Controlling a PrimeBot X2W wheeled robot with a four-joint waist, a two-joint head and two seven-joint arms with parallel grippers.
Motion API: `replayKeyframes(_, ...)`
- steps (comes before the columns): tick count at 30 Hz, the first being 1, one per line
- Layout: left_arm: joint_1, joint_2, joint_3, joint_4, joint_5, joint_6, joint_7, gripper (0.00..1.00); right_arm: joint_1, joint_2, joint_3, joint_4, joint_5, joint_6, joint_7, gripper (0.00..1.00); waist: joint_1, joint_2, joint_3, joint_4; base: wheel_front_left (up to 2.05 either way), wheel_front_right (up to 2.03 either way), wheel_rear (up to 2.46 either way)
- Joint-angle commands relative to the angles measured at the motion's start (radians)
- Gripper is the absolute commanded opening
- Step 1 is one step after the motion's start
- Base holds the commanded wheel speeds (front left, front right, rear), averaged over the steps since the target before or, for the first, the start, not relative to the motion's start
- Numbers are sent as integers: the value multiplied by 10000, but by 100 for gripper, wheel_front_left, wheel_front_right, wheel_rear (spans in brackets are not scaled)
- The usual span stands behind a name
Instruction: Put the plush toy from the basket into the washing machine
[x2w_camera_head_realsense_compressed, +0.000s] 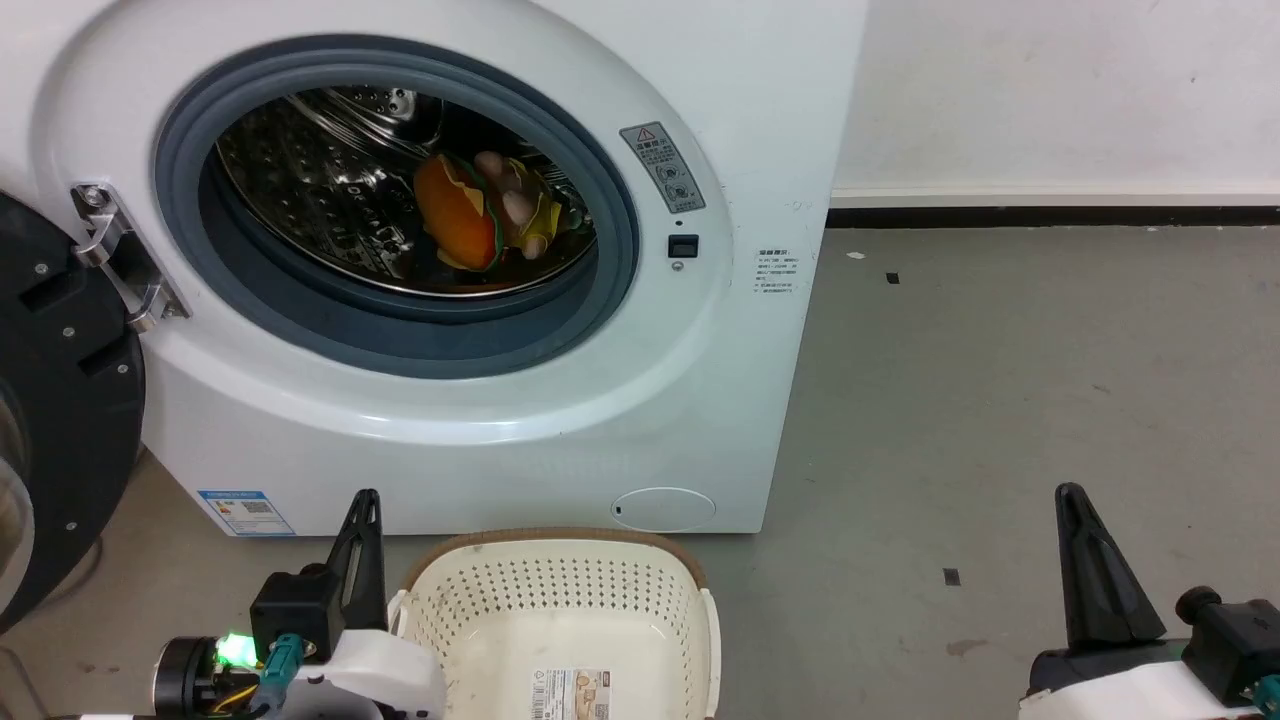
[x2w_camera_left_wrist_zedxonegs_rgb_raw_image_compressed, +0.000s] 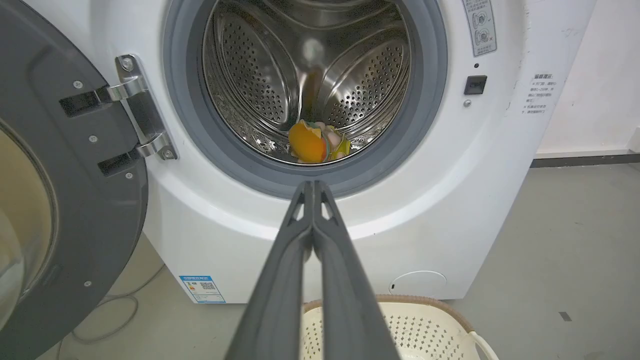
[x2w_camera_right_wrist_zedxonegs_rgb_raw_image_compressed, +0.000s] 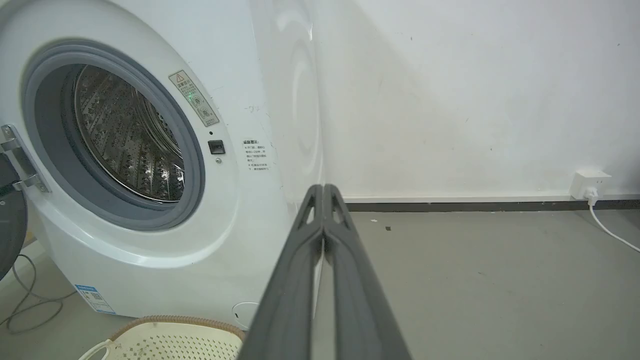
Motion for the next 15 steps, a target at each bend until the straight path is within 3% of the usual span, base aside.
replayKeyframes(1,96,-58,30,-104,75,-47,73,0,-101,0,39,20,-100,-1,83,0,0,-1,-6,0,0,0,0)
replayKeyframes(15,159,-117,71,-366,128,-137,359,0,-171,-1,106,40,-277,-2,370,0,0,-1,-47,-4,0,0,0)
